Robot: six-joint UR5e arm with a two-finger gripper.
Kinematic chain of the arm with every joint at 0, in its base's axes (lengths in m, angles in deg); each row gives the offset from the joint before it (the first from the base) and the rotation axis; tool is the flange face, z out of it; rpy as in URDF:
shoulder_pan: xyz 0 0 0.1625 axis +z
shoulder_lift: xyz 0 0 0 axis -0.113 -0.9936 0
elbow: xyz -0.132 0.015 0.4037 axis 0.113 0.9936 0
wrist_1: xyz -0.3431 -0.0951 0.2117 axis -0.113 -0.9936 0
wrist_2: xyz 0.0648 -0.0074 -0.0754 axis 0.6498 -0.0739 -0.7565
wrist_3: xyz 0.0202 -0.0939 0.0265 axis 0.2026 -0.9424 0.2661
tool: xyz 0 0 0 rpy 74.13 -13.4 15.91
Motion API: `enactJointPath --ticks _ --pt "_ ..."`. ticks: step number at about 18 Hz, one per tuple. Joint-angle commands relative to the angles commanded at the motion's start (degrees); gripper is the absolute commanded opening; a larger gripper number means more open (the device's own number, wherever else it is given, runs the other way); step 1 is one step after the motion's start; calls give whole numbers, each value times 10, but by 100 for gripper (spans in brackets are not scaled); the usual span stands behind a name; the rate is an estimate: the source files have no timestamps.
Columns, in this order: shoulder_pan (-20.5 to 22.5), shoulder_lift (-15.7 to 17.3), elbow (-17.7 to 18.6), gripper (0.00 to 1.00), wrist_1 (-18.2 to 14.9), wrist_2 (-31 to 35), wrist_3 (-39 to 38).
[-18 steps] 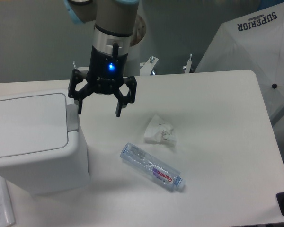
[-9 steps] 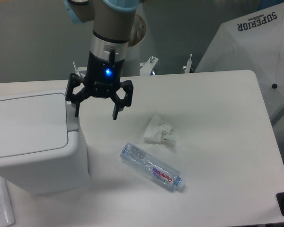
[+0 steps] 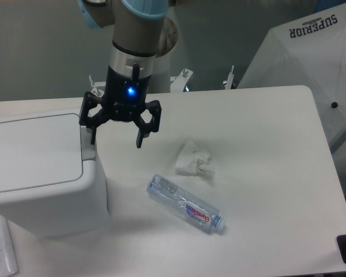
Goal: Open the trash can
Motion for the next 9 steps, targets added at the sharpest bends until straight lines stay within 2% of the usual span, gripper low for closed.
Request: enactJointPath --ticks 9 --pt "-3 0 8 100 12 0 0"
